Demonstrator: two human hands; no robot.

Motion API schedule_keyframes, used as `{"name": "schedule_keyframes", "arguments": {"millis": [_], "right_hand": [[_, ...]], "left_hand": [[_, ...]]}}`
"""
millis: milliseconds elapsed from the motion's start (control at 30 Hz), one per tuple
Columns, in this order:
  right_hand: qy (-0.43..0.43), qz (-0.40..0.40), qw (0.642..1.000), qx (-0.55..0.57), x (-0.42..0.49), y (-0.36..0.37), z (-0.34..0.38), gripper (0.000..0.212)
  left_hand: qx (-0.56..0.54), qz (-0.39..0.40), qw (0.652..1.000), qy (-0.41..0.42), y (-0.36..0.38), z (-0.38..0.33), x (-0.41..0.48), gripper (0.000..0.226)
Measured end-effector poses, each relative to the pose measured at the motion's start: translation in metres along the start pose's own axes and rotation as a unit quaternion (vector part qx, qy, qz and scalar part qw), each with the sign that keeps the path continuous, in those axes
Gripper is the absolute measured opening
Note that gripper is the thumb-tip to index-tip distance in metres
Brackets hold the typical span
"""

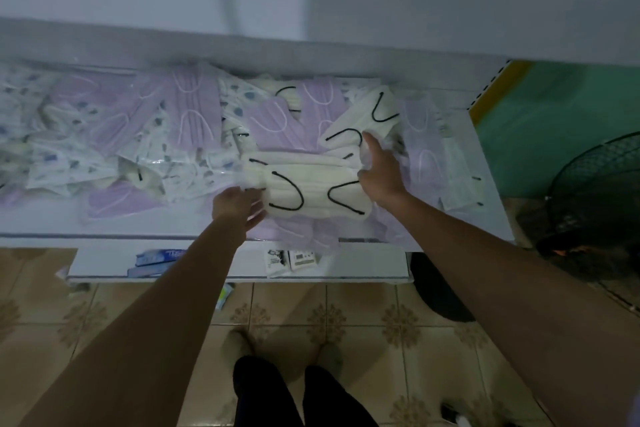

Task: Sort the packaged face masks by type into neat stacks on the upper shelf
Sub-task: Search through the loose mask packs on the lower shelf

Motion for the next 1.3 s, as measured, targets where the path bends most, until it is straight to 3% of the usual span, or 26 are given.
{"name": "schedule_keyframes", "arguments": {"millis": [100,200,333,400,467,533,600,700,767,833,900,1000,1067,1133,1300], "right_hand": [[0.013,-0.061,0.998,-0.027,0.009,0.008,0.000,0.063],[0.074,-0.030,0.997,0.003,0.028,0.019,-0.007,0.057],[0.080,-0.049,0.994,-0.047,0.033,0.009,0.009,0.023],[0.109,-0.073,0.991,-0.004,0.036,0.000,0.013,0.018],[0.164,-0.053,0.978,0.121,0.042,0.001,0.012,0.021],[0.187,-0.003,0.914,0.359,0.039,0.021,0.021,0.021],[0.163,0.082,0.869,0.460,0.026,0.048,0.041,0.019],[0.143,0.280,0.853,0.417,-0.001,0.095,0.069,0.015],[0.137,0.430,0.822,0.347,-0.022,0.117,0.082,0.016],[0.120,0.509,0.813,0.255,-0.035,0.126,0.088,0.019],[0.082,0.457,0.869,0.170,-0.030,0.119,0.087,0.019],[0.017,0.201,0.979,0.033,-0.007,0.075,0.069,0.017],[0.031,0.069,0.994,-0.085,0.000,0.039,0.043,0.030],[0.064,0.001,0.988,-0.138,0.000,0.010,0.014,0.027],[0.069,0.022,0.994,-0.084,-0.010,-0.008,-0.021,0.015]], "left_hand": [[0.003,-0.039,0.998,0.054,-0.013,-0.002,0.001,0.025],[0.009,-0.105,0.990,0.094,-0.038,-0.006,-0.001,0.032],[-0.023,-0.207,0.971,0.118,-0.077,-0.009,-0.009,0.033],[-0.036,-0.217,0.969,0.111,-0.089,-0.009,-0.010,0.038],[-0.041,-0.177,0.979,0.091,-0.091,-0.010,-0.008,0.031],[-0.028,-0.117,0.991,0.053,-0.080,-0.008,-0.007,0.018],[-0.026,-0.079,0.996,0.027,-0.067,-0.006,-0.008,0.012],[-0.017,-0.043,0.999,0.016,-0.048,-0.006,-0.008,0.017],[0.027,-0.044,0.999,0.010,-0.047,-0.004,-0.004,0.021],[0.087,-0.068,0.994,0.025,-0.052,-0.005,-0.001,0.030],[0.119,-0.086,0.989,0.037,-0.059,-0.007,0.001,0.039],[0.083,-0.093,0.991,0.041,-0.066,-0.006,0.001,0.040],[0.081,-0.102,0.990,0.046,-0.068,-0.006,0.000,0.040],[0.108,-0.110,0.986,0.057,-0.069,-0.007,-0.001,0.041],[0.211,-0.107,0.969,0.071,-0.061,-0.011,-0.009,0.041]]}}
Point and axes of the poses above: each hand's wrist, its own x-axis towards the middle knuckle, its own y-axis out of the palm, z = x × y, the point moved 5 cm from there along x, towards the middle knuckle, and after that the axes turned 11 degrees about z, right-handed, at the moved point
